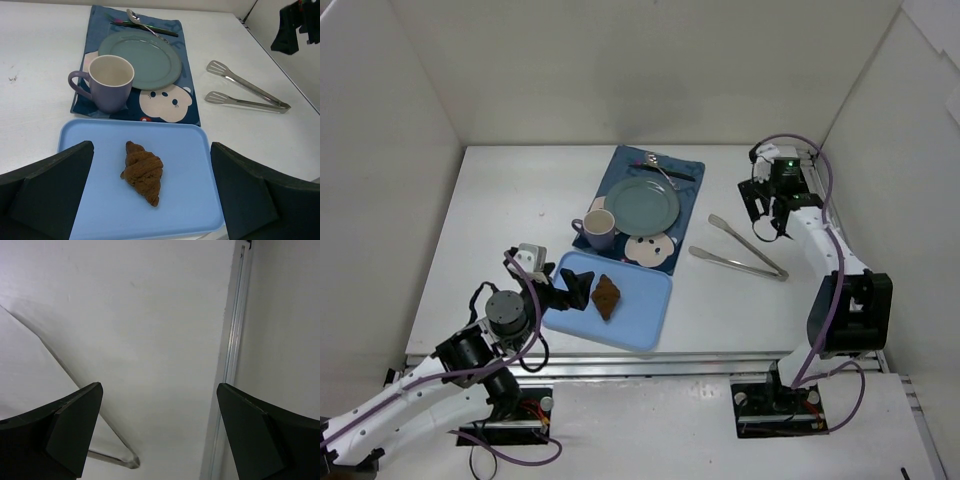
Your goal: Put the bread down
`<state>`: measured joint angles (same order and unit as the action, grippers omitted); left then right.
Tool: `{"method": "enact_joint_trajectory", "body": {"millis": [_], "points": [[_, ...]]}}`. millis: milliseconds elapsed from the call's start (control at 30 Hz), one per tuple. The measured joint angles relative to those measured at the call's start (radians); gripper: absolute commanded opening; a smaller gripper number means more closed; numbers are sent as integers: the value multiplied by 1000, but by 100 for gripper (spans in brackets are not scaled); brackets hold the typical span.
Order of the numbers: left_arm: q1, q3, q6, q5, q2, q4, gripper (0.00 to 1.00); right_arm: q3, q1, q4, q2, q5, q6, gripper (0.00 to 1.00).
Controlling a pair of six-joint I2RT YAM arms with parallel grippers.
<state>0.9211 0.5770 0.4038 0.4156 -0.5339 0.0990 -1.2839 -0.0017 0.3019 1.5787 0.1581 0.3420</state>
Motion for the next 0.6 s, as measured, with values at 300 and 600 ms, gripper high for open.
{"method": "enact_joint_trajectory", "body": {"millis": [300,600], "points": [[0,0,13,-28,-2,3,99,130,-264,23,-32,-461,348,98],[0,7,19,-80,-47,9,99,225,-334,56,-37,-697,501,98]]}}
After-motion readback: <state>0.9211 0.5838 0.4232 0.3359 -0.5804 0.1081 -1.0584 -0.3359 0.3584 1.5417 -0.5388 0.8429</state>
